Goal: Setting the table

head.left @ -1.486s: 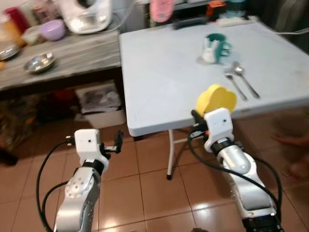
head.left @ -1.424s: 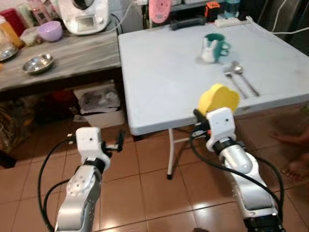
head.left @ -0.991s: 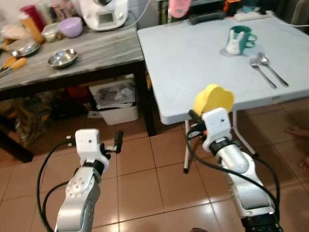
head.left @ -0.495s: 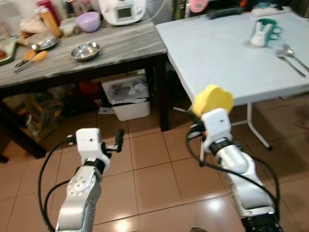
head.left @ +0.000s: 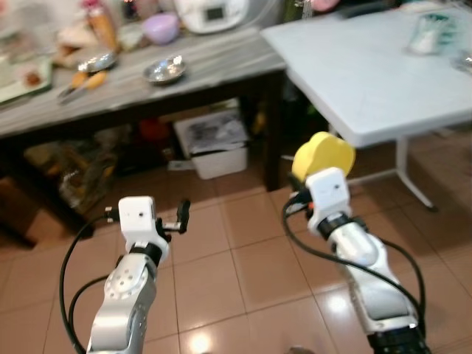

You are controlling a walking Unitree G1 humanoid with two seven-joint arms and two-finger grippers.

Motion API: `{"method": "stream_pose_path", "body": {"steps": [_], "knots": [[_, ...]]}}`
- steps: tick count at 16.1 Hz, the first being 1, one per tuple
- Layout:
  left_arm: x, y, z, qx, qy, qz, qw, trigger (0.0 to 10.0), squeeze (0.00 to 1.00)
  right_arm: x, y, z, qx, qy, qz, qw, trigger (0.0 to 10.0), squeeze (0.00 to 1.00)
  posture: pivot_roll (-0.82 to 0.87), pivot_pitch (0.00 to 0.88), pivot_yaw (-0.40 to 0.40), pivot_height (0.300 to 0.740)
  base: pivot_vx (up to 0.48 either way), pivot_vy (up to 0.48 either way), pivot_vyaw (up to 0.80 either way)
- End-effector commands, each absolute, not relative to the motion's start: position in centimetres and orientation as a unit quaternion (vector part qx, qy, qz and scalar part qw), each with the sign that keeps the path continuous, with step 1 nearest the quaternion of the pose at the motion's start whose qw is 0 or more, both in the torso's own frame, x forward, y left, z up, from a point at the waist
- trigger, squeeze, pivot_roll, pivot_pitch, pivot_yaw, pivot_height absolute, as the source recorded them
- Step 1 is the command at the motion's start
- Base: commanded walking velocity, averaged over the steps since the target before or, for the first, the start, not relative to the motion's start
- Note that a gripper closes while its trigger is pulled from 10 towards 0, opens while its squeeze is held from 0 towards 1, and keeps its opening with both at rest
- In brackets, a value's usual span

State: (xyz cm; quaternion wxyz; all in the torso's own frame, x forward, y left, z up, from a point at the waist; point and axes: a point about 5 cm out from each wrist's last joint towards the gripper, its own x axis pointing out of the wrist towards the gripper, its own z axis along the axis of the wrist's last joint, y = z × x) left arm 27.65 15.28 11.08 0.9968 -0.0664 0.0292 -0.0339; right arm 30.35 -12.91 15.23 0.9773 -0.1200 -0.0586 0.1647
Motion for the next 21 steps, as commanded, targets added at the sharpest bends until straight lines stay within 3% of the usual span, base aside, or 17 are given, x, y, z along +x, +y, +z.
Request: {"method": "stream_pose_path", "body": {"steps": [1, 11, 21], "knots": [[27.49, 16.36, 11.17, -0.054, 0.022, -0.016, 0.998, 10.0, 0.00, 30.18, -11.75, 15.84, -0.113, -0.075, 0.185, 0.973, 10.0, 0.00, -0.26, 0.113, 0.119, 0.740, 0.000, 0.000, 0.00], [27.45, 15.92, 11.75, -0.066, -0.002, -0.039, 0.997, 10.0, 0.00, 30.09, -11.79, 15.80, -0.120, -0.077, 0.191, 0.971, 10.0, 0.00, -0.27, 0.107, 0.114, 0.740, 0.000, 0.000, 0.00], [27.39, 15.49, 11.70, -0.072, 0.000, -0.056, 0.996, 10.0, 0.00, 30.13, -11.68, 15.60, -0.121, -0.073, 0.194, 0.971, 10.0, 0.00, -0.26, 0.103, 0.113, 0.740, 0.344, 0.000, 0.00]]}}
